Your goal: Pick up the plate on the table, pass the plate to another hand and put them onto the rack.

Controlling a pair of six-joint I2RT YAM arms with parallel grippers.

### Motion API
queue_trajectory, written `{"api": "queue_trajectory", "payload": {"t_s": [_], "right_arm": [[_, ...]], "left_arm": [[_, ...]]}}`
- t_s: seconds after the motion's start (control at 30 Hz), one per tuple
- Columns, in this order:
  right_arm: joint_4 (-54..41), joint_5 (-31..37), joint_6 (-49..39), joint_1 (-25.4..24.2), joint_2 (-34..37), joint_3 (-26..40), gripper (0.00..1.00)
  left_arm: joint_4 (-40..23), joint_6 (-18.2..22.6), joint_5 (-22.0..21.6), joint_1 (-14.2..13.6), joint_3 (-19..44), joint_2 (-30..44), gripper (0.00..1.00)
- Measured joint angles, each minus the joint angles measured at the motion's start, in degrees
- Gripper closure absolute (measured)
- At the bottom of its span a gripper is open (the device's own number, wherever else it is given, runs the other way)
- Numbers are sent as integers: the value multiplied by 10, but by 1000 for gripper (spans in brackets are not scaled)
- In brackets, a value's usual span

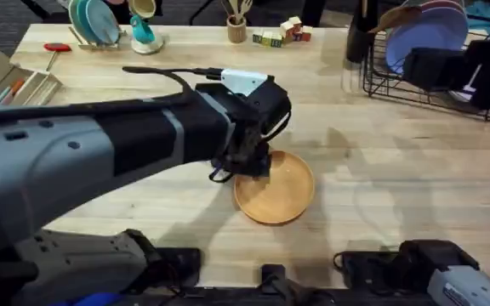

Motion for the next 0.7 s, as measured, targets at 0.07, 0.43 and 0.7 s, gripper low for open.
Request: {"api": "queue_trajectory", "payload": {"t_s": [0.07, 0.43, 0.7], "right_arm": [[0, 0, 0, 0, 4, 0, 10], [0, 0, 0, 0, 43, 0, 9], [0, 0, 0, 0, 43, 1, 10]], "left_arm": [[2, -2, 3, 0, 0, 0, 686], [-2, -8, 36, 1, 9, 1, 952], [-23, 0, 46, -2, 55, 23, 959]]}}
